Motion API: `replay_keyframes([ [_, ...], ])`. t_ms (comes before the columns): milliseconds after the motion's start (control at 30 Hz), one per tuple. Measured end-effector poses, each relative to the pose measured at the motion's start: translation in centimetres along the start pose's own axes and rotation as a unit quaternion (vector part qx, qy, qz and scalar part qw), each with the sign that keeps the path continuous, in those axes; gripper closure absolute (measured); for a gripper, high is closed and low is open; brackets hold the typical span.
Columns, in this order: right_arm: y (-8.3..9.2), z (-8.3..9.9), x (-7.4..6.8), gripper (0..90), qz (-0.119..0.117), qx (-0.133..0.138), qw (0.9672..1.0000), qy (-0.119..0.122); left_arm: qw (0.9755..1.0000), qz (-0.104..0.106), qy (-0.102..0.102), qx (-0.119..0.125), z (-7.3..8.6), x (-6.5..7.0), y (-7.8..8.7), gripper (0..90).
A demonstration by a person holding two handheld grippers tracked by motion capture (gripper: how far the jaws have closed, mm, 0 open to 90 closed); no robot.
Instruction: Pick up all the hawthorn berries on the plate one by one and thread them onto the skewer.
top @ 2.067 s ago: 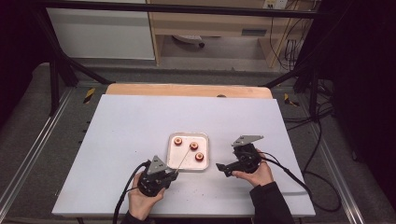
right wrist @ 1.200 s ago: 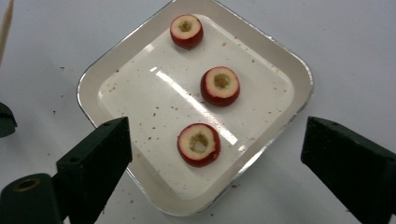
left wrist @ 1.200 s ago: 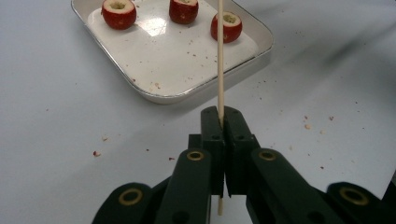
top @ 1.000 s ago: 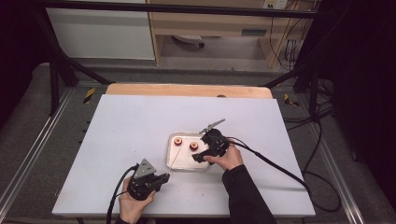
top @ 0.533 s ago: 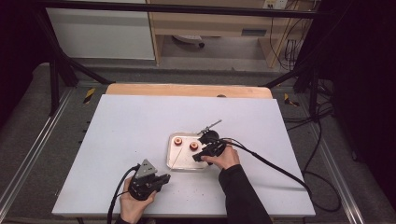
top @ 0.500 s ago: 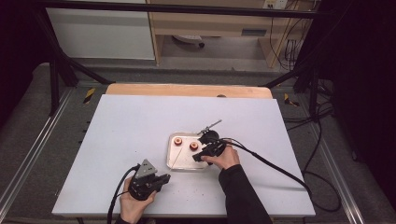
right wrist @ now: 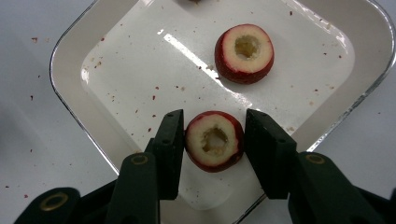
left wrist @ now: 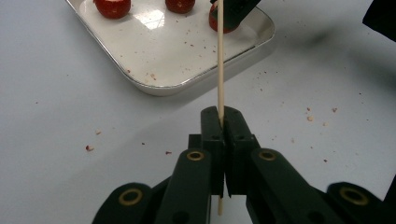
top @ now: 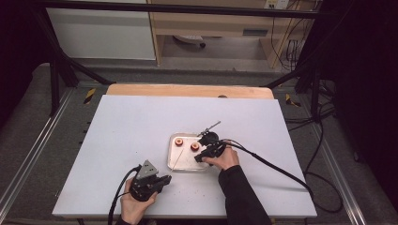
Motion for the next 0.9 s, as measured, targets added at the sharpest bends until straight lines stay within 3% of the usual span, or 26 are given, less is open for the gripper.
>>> replay_keyframes([
  [200, 0.0, 0.0, 0.1, 59.4, -0.001, -0.004, 1.0000, -0.007, 1.0000, 0.000, -0.001, 0.001, 0.0, 0.0, 0.0, 88.3],
  [533, 2.7, -0.5, 0.7, 59.5, -0.016, 0.044, 0.9981, -0.042, 0.9999, -0.004, -0.005, 0.008, -0.2, 0.4, -0.1, 88.3],
  [733, 4.3, -0.2, 1.7, 59.6, -0.029, 0.096, 0.9923, -0.072, 0.9999, -0.005, -0.008, 0.010, -0.7, 0.9, -0.9, 88.3],
  [900, 5.5, 0.1, 2.4, 59.6, -0.046, 0.137, 0.9836, -0.108, 0.9999, -0.007, -0.007, 0.011, -1.0, 1.5, -1.7, 88.4],
])
Point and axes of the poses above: each handheld gripper's, and its own axes: y roughly backward along the jaws, z roughly out of its underside, x roughly to its right, the point moved 7 cm from there along -y, roughly forward along the jaws, and after that the axes turned 13 degrees about z, right-handed, at the moved point
